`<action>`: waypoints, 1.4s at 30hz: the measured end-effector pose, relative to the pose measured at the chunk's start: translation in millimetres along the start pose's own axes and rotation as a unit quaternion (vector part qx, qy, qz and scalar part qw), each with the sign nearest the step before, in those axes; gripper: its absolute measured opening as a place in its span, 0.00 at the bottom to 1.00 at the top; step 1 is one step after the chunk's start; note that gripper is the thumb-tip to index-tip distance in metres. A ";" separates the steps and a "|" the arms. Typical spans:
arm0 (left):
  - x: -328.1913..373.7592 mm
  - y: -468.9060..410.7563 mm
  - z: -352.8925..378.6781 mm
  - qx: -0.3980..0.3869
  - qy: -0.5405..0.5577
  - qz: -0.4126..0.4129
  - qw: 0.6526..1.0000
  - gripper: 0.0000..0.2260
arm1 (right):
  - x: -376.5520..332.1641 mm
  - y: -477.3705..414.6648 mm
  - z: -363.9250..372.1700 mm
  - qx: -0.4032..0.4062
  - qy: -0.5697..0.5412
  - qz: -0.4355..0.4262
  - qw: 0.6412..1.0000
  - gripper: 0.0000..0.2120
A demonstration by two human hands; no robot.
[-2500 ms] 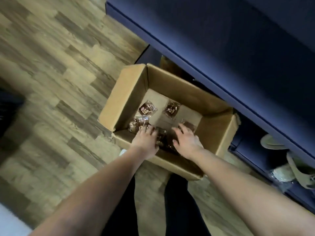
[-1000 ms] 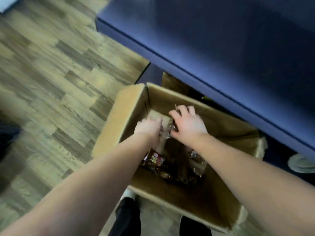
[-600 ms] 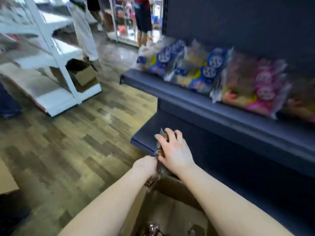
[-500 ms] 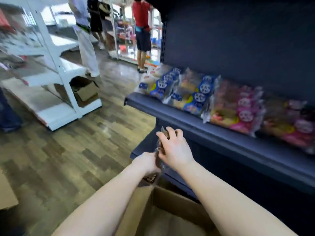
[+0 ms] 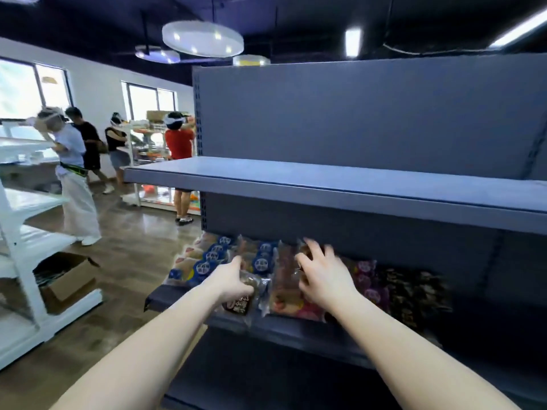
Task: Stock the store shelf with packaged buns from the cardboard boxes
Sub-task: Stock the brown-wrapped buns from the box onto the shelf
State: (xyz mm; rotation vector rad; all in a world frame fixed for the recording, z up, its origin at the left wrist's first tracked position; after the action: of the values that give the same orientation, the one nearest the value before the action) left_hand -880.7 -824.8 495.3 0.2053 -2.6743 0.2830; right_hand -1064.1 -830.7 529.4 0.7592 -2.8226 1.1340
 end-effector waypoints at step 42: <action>413.1 85.2 364.1 -0.025 -0.047 0.336 0.940 0.31 | 398.2 327.2 48.9 -0.129 -0.045 0.311 0.940 0.33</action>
State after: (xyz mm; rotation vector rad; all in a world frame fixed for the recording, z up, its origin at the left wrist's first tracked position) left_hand -1415.0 -867.1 342.6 -0.7448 -2.7543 0.4149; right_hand -1550.7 -832.0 352.7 -0.1256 -3.2970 0.7299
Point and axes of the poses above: each hand's wrist, its own y-axis away from the middle knuckle, its own z-axis out of the palm, x = y × z, the point moved 8 cm from there along -y, towards the middle knuckle, and after that the axes turned 12 degrees about x, right-handed, at the moved point
